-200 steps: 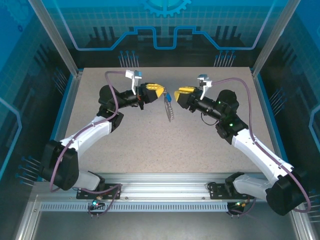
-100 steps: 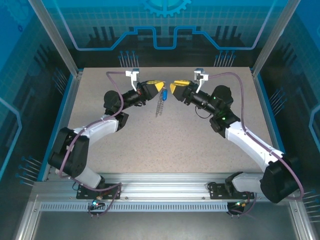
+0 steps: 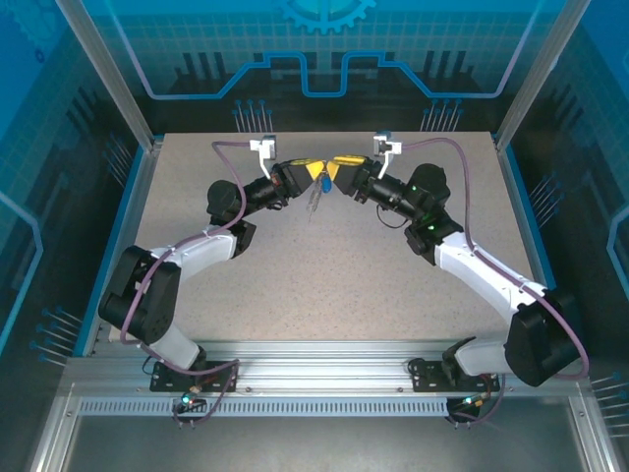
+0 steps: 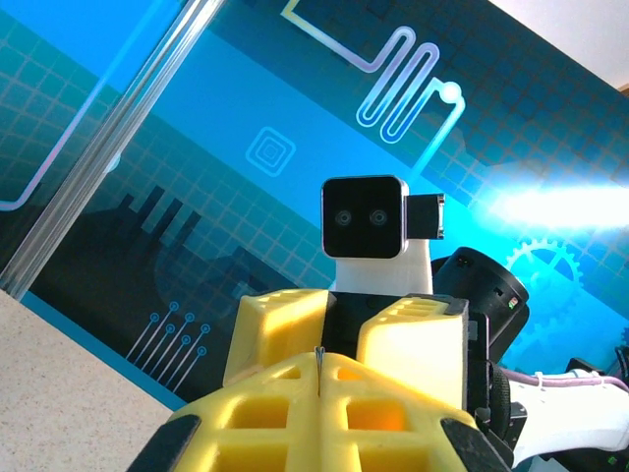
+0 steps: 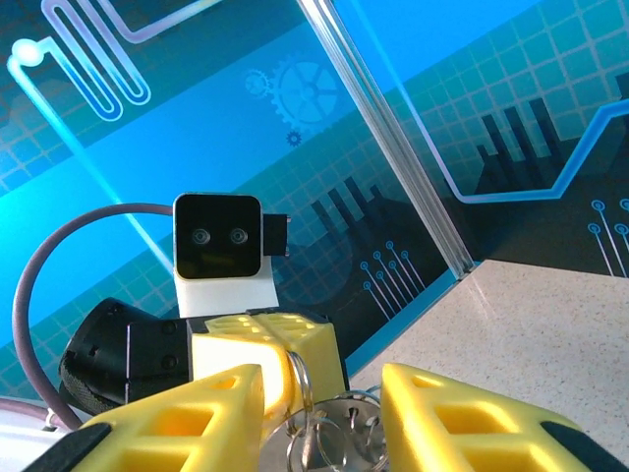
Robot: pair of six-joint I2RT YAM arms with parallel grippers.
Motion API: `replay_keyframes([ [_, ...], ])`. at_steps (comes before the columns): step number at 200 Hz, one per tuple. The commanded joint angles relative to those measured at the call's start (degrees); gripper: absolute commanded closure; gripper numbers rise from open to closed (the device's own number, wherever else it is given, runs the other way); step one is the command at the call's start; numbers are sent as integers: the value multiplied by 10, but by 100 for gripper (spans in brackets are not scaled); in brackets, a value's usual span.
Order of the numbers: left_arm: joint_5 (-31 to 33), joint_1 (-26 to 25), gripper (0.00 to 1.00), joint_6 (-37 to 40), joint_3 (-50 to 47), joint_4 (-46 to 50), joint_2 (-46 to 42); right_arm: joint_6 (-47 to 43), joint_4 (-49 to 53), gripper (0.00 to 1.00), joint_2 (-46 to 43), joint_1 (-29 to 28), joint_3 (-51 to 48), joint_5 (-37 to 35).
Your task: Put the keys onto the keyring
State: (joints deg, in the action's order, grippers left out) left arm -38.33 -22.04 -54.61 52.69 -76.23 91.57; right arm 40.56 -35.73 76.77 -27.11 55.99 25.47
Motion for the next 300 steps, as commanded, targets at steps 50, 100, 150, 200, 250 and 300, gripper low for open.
replay_keyframes([
  [50, 8, -5, 100, -5, 23, -38, 3, 16, -34, 73, 16, -9, 12, 29],
  [100, 4, -5, 100, -5, 23, -38, 4, 17, -31, 92, 28, -11, 24, 35],
  [150, -3, -4, 100, 1, 25, -38, 0, 15, -19, 100, 26, 5, 31, 46],
  [200, -9, 36, 62, 23, 17, -5, -41, -33, 74, 100, 19, 39, 70, 113],
  [250, -71, 54, 55, 92, 51, 124, -64, -116, 199, 100, 23, 64, 127, 192],
  [300, -156, 55, 54, 189, 107, 280, -61, -213, 347, 100, 54, 78, 207, 281],
])
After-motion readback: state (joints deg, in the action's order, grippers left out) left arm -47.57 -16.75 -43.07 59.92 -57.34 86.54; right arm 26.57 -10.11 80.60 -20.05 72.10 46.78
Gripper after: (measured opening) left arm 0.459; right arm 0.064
